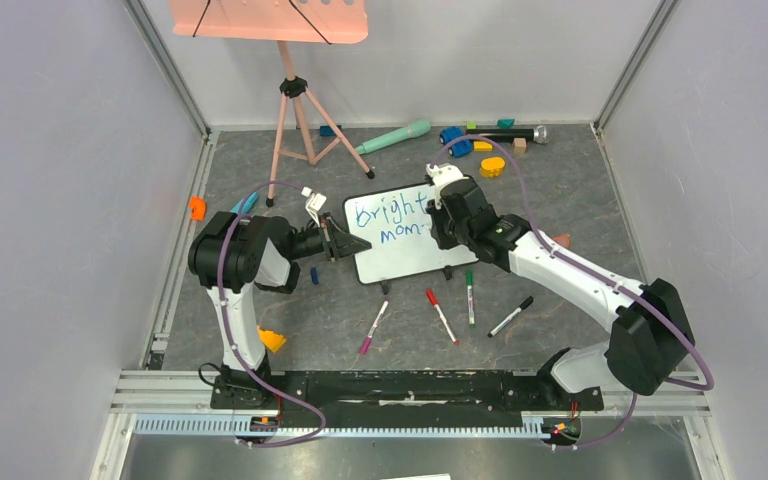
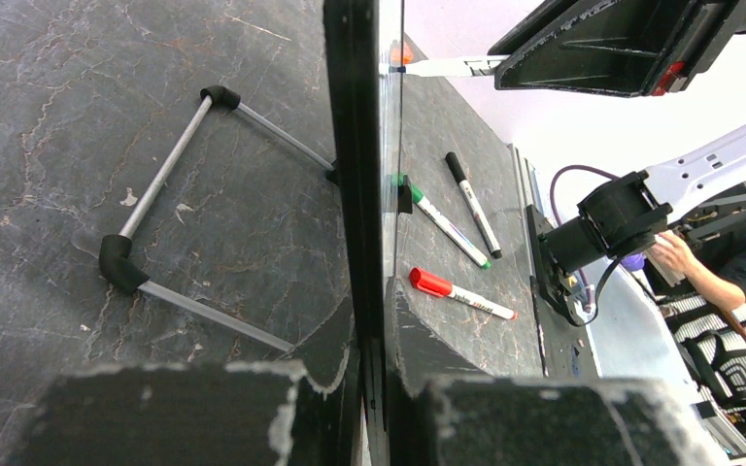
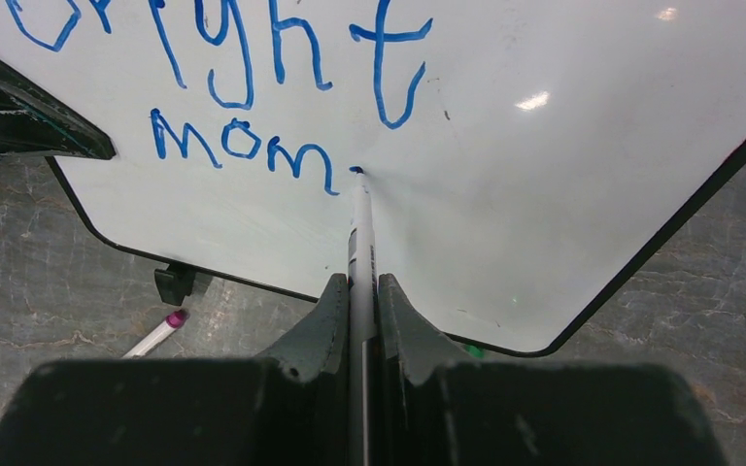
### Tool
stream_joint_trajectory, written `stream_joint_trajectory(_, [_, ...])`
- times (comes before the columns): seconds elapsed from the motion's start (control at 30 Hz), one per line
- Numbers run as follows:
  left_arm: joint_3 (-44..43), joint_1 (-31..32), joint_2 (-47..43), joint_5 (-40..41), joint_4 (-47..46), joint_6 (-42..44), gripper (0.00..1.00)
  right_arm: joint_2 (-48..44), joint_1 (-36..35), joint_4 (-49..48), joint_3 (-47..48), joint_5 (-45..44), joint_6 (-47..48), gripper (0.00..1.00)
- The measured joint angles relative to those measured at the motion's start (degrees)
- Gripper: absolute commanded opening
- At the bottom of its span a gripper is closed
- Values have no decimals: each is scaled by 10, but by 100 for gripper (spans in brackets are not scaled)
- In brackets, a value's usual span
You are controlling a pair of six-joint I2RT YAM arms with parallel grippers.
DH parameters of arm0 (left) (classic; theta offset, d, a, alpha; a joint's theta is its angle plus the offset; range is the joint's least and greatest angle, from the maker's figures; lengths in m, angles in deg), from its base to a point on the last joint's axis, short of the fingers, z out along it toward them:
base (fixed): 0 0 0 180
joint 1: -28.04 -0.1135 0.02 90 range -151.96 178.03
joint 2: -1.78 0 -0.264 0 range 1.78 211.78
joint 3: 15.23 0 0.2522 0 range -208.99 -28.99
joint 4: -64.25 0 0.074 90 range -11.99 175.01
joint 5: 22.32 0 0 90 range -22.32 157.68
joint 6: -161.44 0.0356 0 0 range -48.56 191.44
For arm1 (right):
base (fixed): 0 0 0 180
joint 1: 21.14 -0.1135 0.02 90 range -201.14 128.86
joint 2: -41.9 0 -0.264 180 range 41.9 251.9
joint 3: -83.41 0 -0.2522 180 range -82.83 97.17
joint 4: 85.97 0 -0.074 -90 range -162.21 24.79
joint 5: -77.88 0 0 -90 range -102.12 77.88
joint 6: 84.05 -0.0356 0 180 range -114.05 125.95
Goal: Write a sentence on the whiteboard
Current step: Pick up the sentence from the whiteboard.
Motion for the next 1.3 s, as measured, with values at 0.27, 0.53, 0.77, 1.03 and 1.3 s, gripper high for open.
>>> stream_joint_trajectory(0.27, [0, 0, 1, 0, 0, 0, 2, -3, 12, 3, 0, 2, 0, 0])
stream_joint_trajectory(0.53, [-1, 0, 1, 0, 0, 0, 2, -2, 14, 5, 6, 3, 2, 0])
stream_joint_trajectory(0.77, [-1, 0, 1, 0, 0, 0, 2, 1, 18, 3, 14, 7, 5, 0])
stream_joint_trajectory(1.03, [-2, 0, 2, 0, 0, -4, 2, 4, 20, 0, 14, 21, 5, 0])
stream_joint_trajectory(1.3, [-2, 0, 2, 0, 0, -4, 2, 3, 20, -9, 6, 34, 4, 0])
